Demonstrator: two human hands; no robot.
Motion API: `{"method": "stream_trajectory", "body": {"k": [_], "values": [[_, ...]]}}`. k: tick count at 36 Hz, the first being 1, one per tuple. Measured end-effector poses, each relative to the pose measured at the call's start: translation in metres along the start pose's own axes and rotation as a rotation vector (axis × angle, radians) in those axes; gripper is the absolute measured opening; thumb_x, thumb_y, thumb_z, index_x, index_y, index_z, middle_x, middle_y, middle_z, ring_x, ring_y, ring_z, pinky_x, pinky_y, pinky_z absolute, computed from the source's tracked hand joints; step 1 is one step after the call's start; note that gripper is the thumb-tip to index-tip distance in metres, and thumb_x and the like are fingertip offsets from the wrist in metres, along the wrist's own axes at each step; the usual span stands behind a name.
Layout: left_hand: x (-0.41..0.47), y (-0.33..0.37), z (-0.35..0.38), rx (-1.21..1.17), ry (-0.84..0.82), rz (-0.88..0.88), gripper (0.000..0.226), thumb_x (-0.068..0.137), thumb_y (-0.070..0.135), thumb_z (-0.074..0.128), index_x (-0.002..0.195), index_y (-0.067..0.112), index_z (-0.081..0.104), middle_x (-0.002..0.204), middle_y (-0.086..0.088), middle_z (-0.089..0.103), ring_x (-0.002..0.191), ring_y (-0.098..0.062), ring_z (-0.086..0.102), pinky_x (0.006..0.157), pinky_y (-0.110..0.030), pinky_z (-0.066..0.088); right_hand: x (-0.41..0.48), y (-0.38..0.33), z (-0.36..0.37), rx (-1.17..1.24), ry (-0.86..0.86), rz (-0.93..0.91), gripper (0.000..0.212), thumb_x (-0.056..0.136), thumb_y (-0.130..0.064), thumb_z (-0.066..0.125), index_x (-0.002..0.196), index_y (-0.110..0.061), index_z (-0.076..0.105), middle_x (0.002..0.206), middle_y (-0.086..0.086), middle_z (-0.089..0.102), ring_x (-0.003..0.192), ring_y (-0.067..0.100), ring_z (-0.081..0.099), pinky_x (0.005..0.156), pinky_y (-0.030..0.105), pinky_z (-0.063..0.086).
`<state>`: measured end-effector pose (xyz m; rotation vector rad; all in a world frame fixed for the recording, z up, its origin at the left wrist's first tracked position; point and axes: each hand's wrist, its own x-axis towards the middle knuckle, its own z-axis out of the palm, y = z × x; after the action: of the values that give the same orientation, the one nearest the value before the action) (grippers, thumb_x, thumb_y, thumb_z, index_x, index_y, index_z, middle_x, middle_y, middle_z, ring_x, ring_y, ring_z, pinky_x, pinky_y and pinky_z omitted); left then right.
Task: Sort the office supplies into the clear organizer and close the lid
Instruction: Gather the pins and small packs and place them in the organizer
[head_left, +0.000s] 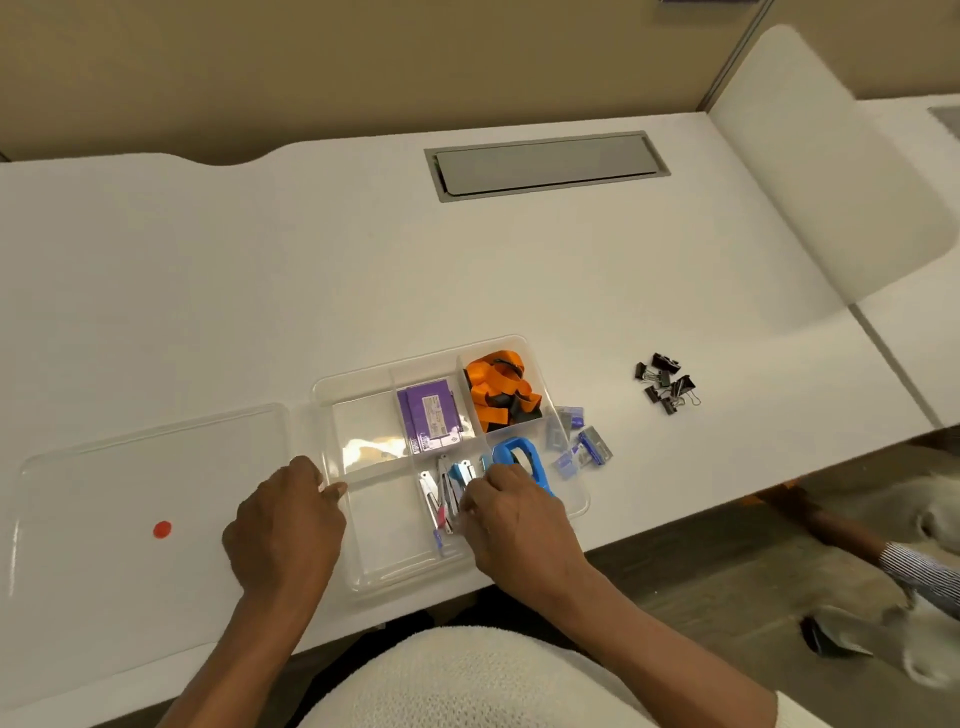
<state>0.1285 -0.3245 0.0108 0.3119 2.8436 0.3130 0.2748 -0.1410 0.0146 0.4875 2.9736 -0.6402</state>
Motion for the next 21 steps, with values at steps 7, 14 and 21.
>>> {"method": "stream_trajectory", "body": {"k": [7, 14, 21], "values": [[-0.001, 0.055, -0.028, -0.019, 0.095, 0.117, 0.035, 0.093, 0.039, 0.079, 0.102, 0.005, 0.075, 0.090, -0.015, 0.079, 0.072, -0.040, 0.073, 0.061, -0.032, 0.042, -0.003, 0.047, -0.042, 0.293, 0.225, 0.179, 0.017, 0.095, -0.031, 0.073, 0.108, -0.021, 0.073, 0.112, -0.005, 0.068, 0.095, 0.007, 0.064, 0.079, 0.025, 0.061], [0.006, 0.148, -0.025, -0.056, -0.046, 0.486, 0.024, 0.096, 0.045, 0.074, 0.102, 0.022, 0.072, 0.097, 0.002, 0.079, 0.086, -0.021, 0.074, 0.069, -0.032, 0.055, -0.007, 0.134, -0.068, 0.191, 0.409, 0.549, 0.054, 0.085, -0.051, 0.077, 0.128, -0.024, 0.059, 0.126, -0.001, 0.062, 0.097, 0.012, 0.068, 0.075, 0.033, 0.061], [0.023, 0.252, 0.011, -0.034, -0.126, 0.904, 0.025, 0.100, 0.044, 0.069, 0.113, 0.022, 0.070, 0.108, 0.006, 0.073, 0.099, -0.019, 0.069, 0.076, -0.034, 0.053, 0.003, 0.219, -0.063, 0.164, 0.364, 0.924, 0.107, 0.064, -0.078, 0.078, 0.143, -0.022, 0.033, 0.134, 0.010, 0.046, 0.111, 0.033, 0.062, 0.078, 0.042, 0.051]]}}
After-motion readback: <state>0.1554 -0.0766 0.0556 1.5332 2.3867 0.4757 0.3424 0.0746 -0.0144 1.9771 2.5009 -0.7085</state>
